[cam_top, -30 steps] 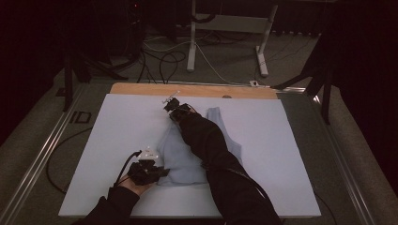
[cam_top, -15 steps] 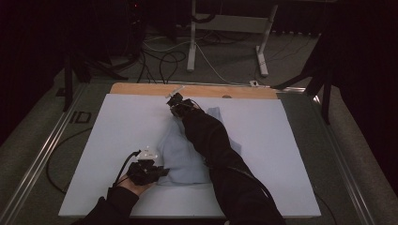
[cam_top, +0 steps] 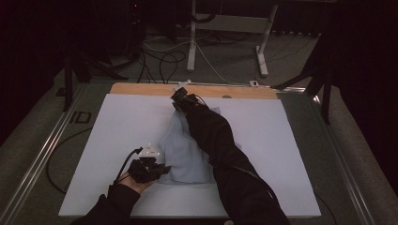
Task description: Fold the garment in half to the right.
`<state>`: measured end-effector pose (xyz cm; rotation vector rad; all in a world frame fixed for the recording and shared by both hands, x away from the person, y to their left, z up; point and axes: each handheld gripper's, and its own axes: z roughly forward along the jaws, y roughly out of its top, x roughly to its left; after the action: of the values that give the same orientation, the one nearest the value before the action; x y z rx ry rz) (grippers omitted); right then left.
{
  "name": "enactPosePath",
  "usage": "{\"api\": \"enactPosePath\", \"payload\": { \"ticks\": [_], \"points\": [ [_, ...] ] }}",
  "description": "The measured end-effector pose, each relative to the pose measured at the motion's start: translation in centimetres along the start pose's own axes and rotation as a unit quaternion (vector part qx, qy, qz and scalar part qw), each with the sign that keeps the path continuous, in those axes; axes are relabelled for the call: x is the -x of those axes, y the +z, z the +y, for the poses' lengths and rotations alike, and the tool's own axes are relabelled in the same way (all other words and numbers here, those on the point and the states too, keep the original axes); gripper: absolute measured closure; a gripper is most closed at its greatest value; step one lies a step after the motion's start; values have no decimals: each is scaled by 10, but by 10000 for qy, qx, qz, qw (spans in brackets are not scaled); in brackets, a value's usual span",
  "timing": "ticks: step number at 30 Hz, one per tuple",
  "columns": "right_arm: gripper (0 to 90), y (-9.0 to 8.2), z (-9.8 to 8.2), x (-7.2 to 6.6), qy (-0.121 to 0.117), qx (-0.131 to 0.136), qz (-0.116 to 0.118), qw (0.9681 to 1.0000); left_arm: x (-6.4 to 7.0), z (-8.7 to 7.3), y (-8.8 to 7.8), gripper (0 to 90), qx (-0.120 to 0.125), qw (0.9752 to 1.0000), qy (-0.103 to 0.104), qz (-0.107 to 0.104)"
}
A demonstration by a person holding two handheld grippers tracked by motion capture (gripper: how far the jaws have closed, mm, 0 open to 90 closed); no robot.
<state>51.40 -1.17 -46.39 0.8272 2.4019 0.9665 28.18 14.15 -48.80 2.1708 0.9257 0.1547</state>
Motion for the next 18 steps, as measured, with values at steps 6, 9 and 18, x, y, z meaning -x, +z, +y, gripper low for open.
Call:
{"api": "enactPosePath", "payload": {
  "ticks": [6,9,18],
  "points": [
    [872,-13,-2,8,61,78,-24,9999,8,11,2,835,-27,9999,141,-54],
    [873,-20,-3,13,88,177,-43,9998,10,14,3,836,-45,9998,194,-49],
    [876,-36,-7,25,161,289,-123,9994,19,27,5,835,-47,9993,354,-79]
  ]
}}
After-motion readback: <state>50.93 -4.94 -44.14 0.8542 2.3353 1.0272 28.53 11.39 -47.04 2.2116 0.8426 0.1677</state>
